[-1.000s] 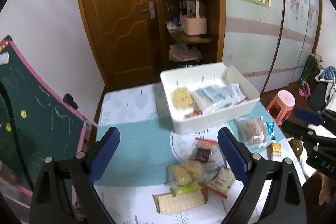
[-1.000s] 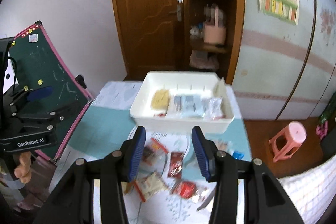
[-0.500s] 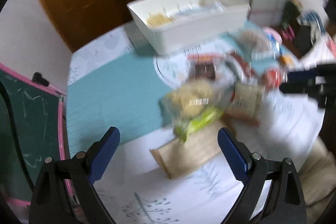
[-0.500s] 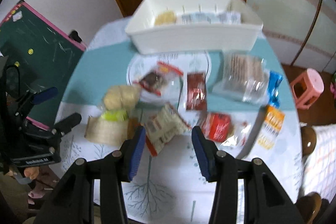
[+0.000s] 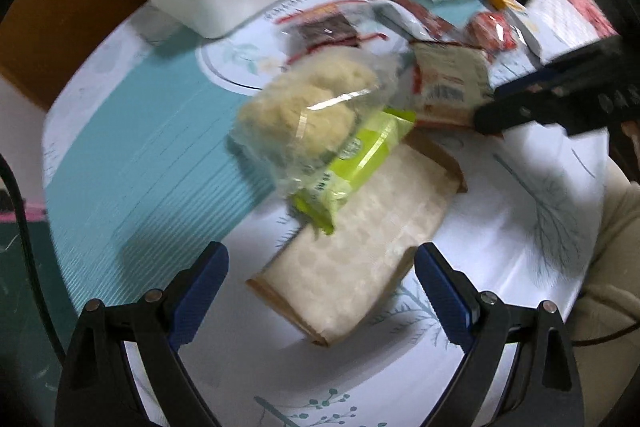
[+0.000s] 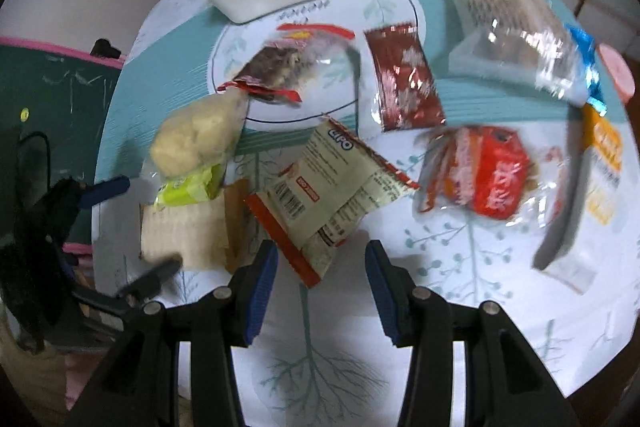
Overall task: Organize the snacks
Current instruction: 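Grasp the brown paper-wrapped bar with the left gripper while the right grasps the LIPO pack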
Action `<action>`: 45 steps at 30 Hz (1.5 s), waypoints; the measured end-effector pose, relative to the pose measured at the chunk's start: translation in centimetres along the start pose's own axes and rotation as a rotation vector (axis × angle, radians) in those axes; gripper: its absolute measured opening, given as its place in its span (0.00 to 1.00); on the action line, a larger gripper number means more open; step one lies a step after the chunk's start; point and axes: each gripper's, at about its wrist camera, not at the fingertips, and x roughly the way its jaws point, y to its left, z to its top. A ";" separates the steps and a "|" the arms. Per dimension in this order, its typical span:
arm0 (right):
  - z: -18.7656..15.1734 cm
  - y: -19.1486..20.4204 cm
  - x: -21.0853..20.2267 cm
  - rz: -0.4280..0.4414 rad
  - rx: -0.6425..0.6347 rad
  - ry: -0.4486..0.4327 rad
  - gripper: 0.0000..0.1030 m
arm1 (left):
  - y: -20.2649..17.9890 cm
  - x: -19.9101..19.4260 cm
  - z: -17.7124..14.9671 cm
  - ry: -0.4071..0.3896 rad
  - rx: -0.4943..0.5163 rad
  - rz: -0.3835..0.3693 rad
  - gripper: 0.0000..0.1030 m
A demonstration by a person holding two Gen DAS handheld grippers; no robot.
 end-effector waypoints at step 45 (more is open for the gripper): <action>-0.3 1.4 -2.1 -0.056 -0.149 -0.248 0.45 | -3.3 -1.8 -3.1 -0.021 -0.494 -0.059 0.55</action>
